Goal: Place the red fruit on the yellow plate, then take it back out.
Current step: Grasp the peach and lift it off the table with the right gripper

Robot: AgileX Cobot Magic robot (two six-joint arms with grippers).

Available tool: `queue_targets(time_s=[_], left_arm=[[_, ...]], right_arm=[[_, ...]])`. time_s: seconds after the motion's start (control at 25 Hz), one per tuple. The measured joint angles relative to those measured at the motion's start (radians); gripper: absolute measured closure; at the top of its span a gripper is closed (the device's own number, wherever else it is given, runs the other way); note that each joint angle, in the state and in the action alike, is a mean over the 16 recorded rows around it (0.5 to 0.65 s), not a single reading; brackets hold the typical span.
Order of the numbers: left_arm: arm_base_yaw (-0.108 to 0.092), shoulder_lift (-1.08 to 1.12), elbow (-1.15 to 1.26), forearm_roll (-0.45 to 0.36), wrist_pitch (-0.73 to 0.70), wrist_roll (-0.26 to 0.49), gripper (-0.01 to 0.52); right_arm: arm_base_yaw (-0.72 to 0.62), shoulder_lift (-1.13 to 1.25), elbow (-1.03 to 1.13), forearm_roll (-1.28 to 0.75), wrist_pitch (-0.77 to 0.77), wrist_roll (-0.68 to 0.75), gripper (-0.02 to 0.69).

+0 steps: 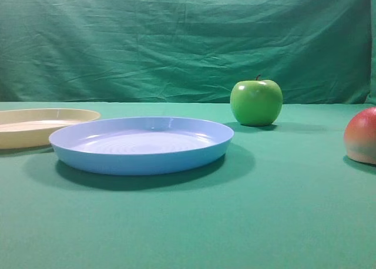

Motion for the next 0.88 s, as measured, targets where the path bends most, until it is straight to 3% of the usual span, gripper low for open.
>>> queue_targets(time_s=[0.88], left_arm=[[0.000,0.000,0.000,0.000,0.000,0.000,0.514]], right_arm=[[0.000,0.000,0.000,0.011,-0.011,0.000,0.665]])
